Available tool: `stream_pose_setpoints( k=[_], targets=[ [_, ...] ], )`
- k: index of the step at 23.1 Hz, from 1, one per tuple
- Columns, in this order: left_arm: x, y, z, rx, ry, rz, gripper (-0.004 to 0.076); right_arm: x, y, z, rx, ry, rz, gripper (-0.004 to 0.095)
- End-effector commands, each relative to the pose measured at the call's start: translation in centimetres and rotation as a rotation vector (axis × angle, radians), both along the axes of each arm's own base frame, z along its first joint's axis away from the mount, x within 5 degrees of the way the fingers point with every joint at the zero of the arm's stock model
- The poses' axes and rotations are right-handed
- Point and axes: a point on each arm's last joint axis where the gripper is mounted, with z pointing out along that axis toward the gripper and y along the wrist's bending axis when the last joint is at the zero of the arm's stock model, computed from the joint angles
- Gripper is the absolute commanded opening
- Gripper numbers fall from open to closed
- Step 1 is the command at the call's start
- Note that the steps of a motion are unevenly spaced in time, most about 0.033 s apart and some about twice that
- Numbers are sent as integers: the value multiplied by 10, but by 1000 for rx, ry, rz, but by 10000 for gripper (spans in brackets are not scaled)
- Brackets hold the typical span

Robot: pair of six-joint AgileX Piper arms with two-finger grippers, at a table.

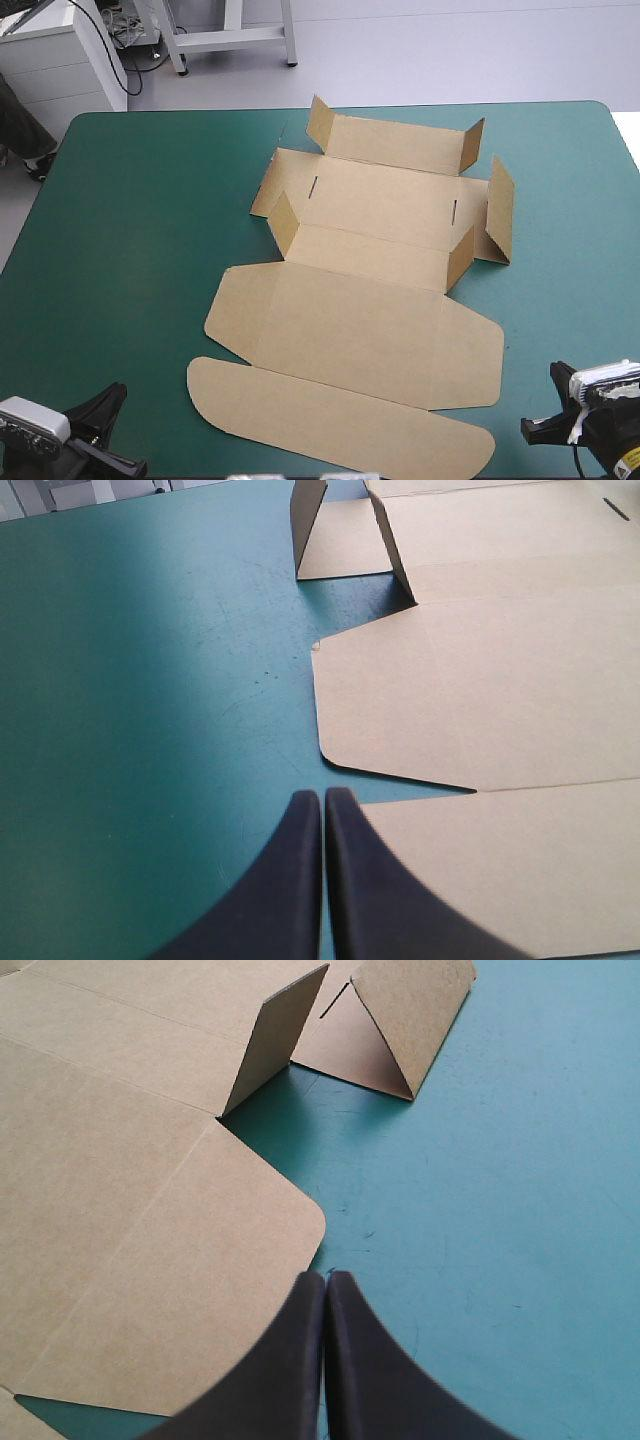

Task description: Fold the box

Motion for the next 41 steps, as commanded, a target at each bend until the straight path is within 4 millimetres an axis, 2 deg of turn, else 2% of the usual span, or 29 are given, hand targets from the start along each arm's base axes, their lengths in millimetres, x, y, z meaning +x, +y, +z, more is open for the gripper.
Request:
stream_pose_setpoints(
  k=[1, 17, 18, 20, 21, 26, 27, 38, 41],
  targets=[
    [-1, -1, 11, -44, -75, -3, -8, 3, 1, 13, 7, -84, 2, -20],
    [-2, -1, 9, -36, -52, -5, -8, 3, 1, 13, 7, -84, 2, -16],
    [-2, -1, 9, -36, -52, -5, -8, 3, 1, 13, 2, -85, 4, 1],
    [-2, 0, 9, -33, -52, -3, -8, 2, 2, 13, -7, -84, 30, 101],
    [-2, 0, 9, -31, -53, -2, -8, 2, 4, 13, -19, -87, 57, 192],
    [-2, 0, 9, -31, -53, -1, -8, 1, 7, 13, -37, -92, 99, 514],
    [-2, 0, 9, -31, -53, -1, -8, 1, 7, 13, -37, -92, 99, 540],
    [-2, 0, 9, -31, -53, -1, -8, 1, 7, 13, -17, -86, 98, 559],
    [-2, 0, 9, -31, -53, -1, -8, 1, 7, 19, 84, -28, 42, 559]
  ],
)
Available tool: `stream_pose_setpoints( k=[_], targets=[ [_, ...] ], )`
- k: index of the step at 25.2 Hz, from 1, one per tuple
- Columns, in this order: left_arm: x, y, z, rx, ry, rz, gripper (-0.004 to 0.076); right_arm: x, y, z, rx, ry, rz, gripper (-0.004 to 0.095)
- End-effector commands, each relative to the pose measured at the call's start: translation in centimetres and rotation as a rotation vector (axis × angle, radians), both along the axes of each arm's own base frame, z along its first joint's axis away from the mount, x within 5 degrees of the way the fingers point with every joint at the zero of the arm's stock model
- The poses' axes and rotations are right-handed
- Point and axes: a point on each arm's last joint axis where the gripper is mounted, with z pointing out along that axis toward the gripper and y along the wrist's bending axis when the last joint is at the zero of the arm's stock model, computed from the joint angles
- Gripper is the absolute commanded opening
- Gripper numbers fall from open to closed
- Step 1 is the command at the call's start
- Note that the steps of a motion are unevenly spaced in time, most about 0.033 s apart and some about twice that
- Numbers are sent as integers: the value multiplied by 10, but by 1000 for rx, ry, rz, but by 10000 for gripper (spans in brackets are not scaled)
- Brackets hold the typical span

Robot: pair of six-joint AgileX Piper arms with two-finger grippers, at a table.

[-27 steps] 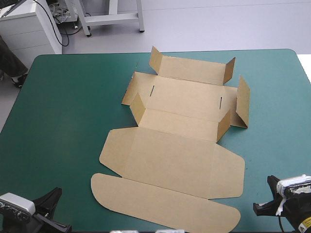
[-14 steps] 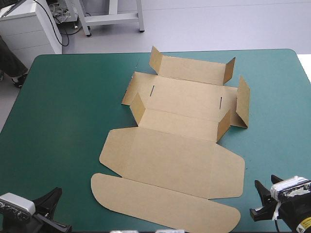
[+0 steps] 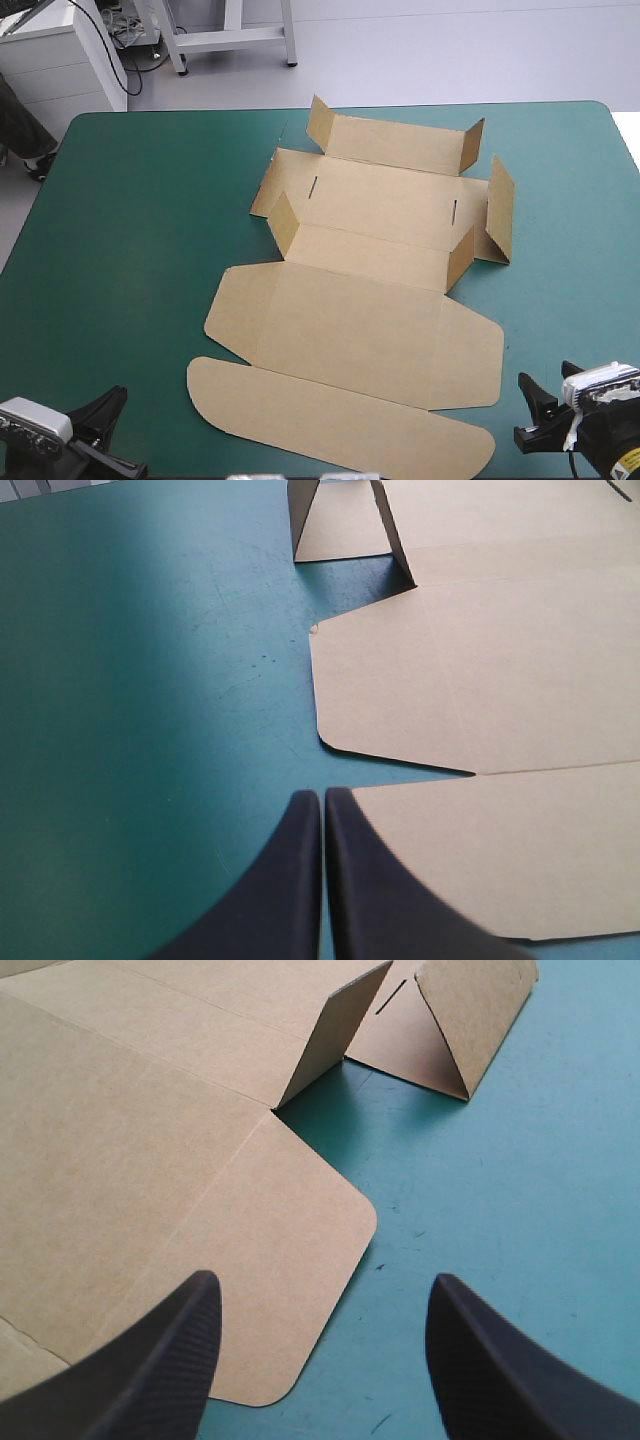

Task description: Fold the box

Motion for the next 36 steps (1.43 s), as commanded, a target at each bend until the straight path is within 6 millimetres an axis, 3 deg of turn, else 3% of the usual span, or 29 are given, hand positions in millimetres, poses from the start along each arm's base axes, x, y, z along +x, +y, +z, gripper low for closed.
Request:
stream_pose_setpoints(
  k=[1, 5, 7, 12, 16, 22, 27, 36],
  targets=[
    [-1, 0, 11, -38, -79, 1, -8, 5, 1, 20, 64, -23, -38, 559],
    [-1, 0, 11, -35, -80, 4, -8, 18, 5, 37, 62, 64, -56, 559],
    [-1, 0, 11, -35, -80, 4, -8, 35, 10, 53, 60, 111, -66, 559],
    [-1, 0, 11, -35, -80, 4, -8, 94, 29, 94, 40, 217, -87, 559],
    [-1, 0, 11, -35, -80, 4, -8, 137, 42, 103, -3, 298, -89, 556],
    [-1, 0, 11, -34, -82, 3, -8, 191, 59, 96, -60, 446, -98, 556],
    [-1, 0, 11, -25, -83, 0, -8, 224, 70, 86, -80, 504, -96, 556],
    [-1, 0, 11, -25, -83, 0, -8, 277, 83, 48, -142, 683, -122, 552]
  ],
)
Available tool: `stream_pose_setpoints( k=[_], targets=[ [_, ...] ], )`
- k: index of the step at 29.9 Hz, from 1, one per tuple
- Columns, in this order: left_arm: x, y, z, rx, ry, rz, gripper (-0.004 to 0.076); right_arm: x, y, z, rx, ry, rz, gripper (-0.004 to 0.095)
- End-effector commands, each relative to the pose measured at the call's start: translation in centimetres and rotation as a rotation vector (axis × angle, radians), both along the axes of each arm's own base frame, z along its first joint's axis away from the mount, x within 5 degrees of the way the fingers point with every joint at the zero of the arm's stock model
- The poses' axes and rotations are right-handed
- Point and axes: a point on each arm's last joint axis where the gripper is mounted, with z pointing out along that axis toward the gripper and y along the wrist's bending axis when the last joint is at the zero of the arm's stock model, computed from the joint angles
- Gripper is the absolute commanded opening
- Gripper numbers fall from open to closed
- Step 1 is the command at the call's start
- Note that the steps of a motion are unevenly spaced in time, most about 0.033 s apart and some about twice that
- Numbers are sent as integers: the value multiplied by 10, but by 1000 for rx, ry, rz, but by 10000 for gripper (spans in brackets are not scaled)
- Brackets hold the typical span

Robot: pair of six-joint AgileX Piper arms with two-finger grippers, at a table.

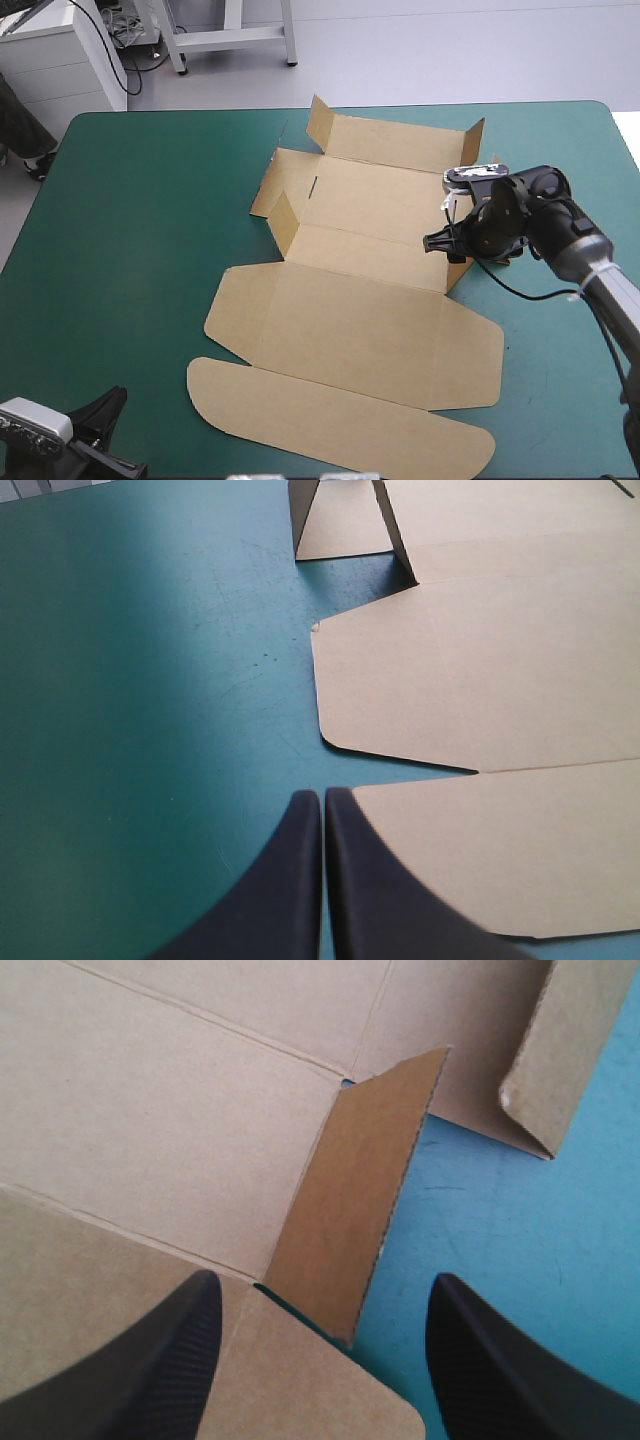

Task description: Fold the box

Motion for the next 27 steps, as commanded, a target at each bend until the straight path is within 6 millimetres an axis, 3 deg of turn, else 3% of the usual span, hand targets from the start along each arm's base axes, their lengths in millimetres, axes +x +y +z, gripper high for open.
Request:
stream_pose_setpoints(
  k=[1, 7, 13, 17, 22, 27],
  targets=[
    [-1, 0, 12, -32, -84, 0, -8, 17, -4, 3, -8, -3, -20, 552],
    [-1, 0, 11, -31, -82, 0, -8, 43, -17, -23, 52, 92, -89, 552],
    [-1, 0, 11, -30, -83, 1, -8, 50, -20, -38, 66, 159, -85, 530],
    [0, 1, 11, -21, -85, 7, -8, 50, -20, -42, 56, 179, -68, 348],
    [0, 1, 11, -21, -85, 7, -8, 50, -21, -43, 30, 182, -24, -20],
    [0, 1, 12, -22, -87, 7, -8, 52, -23, -42, -6, 159, 35, -20]
  ],
)
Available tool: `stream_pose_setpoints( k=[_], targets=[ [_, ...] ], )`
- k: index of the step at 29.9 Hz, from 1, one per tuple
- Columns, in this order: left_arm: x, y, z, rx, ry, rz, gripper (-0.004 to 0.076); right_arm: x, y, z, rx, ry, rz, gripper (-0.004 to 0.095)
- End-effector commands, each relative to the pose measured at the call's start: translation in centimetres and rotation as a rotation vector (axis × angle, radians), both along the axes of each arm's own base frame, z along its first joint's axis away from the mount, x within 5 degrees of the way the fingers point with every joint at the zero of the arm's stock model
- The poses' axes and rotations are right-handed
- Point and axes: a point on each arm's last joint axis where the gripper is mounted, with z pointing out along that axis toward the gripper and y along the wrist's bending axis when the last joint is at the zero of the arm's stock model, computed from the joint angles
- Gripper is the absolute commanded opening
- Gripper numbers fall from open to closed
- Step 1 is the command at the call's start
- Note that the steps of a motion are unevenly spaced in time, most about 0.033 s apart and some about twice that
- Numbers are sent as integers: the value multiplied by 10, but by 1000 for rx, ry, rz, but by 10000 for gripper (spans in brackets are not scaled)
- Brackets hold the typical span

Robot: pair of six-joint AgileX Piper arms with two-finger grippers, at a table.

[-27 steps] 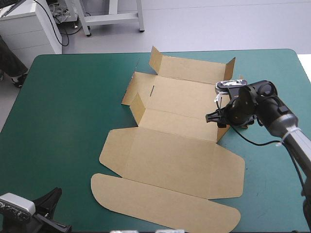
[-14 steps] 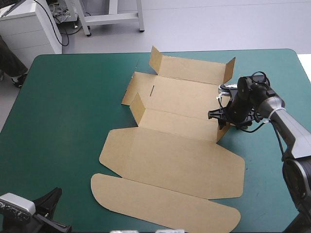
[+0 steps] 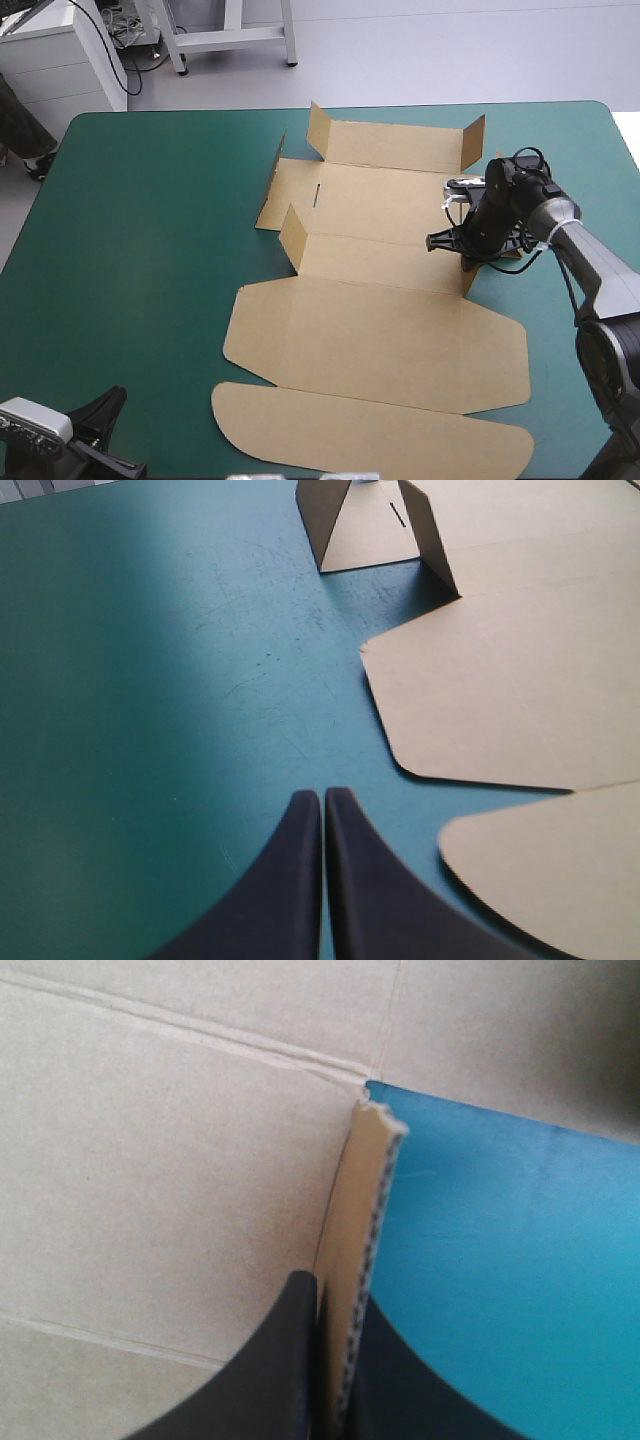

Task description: Fold the box

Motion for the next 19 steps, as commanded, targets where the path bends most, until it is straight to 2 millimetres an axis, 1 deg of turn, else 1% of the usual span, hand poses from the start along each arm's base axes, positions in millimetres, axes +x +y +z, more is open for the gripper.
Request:
stream_pose_setpoints(
  k=[1, 4, 7, 10, 13, 14, 16, 19],
  targets=[
    [0, 0, 12, -25, -86, 4, -8, 0, -5, 24, -19, -97, 65, -20],
    [0, 0, 12, -25, -86, 4, -8, 8, -3, 31, -22, -151, 140, -20],
    [0, 0, 12, -25, -86, 4, -8, 21, 2, 42, -16, -204, 236, -20],
    [0, 0, 12, -25, -86, 4, -8, 38, 7, 57, -34, -248, 330, -20],
    [0, 0, 12, -26, -88, 4, -8, 56, 10, 71, -52, -249, 395, -20],
    [0, 0, 12, -26, -88, 4, -8, 62, 11, 74, -54, -275, 403, -20],
    [0, 0, 12, -26, -88, 4, -8, 71, 15, 82, -48, -324, 450, -20],
    [0, 0, 12, -28, -88, 3, -8, 80, 26, 90, -63, -392, 580, -20]
  ],
)
